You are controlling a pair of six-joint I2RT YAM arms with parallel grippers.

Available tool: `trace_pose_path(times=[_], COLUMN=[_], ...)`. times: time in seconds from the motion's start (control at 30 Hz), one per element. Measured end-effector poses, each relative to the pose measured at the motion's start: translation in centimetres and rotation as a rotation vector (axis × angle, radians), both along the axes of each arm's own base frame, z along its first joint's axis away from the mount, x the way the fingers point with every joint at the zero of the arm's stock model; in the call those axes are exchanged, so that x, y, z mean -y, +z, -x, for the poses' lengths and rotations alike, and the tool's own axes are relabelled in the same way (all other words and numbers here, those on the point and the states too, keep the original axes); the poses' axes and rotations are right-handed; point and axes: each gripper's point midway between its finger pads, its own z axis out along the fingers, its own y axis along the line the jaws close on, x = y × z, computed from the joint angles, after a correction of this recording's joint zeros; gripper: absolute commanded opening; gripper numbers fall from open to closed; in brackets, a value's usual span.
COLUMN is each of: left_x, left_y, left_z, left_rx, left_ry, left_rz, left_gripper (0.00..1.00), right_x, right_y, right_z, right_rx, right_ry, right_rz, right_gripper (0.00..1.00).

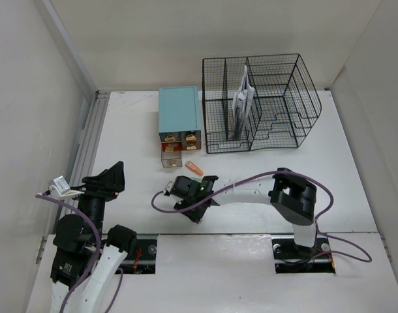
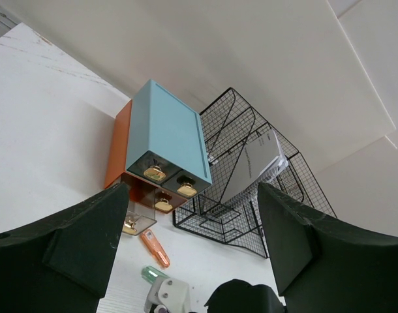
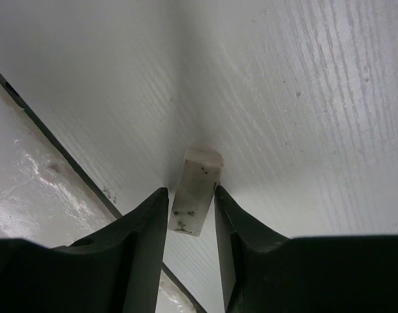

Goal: Organize the desk

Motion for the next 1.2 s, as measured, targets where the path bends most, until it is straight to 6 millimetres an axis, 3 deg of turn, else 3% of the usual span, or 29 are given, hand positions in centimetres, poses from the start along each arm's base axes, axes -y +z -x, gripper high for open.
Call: trace_pose_path(times=[0.27,0.4,0.47,0.67,0.77,0.93,1.03,1.2], left_x=[0.0,0.0,0.0,0.0,0.0,0.1,0.1,0.1], left_y=[0.0,0.0,0.0,0.0,0.0,0.0,0.0,0.0], left_z=[0.0,0.0,0.0,0.0,0.0,0.0,0.0,0.0], left_rx=[0.0,0.0,0.0,0.0,0.0,0.001,0.001,0.001], left_ry=[0.0,0.0,0.0,0.001,0.001,-0.005,-0.006,-0.006], left_rz=[0.0,0.0,-0.003,-0.008,-0.01,-0.011,-0.011,-0.011], left_gripper=[0.77,0.77,0.77,0.77,0.77,0.77,0.77,0.77], right_x=[-0.9,-1.1,-1.0,-1.3,-2.8,-6.8,-7.4,-7.7], right_y=[-0.1,-0.1,0.0,0.3,1.3,5.3,7.9,13.6], right_z=[-1.1,-1.5,-1.6,-2.1,-4.0,-7.9,-10.8,-17.6], right_rx=[0.067,0.1,0.107,0.151,0.228,0.316,0.297,0.33], right_ry=[-0.015,-0.017,-0.016,0.045,0.117,0.24,0.296,0.328], right_rz=[0.02,0.032,0.037,0.082,0.081,-0.017,-0.102,-0.247], right_gripper=[0.34,0.17,0.01,0.0,0.0,0.0,0.0,0.0])
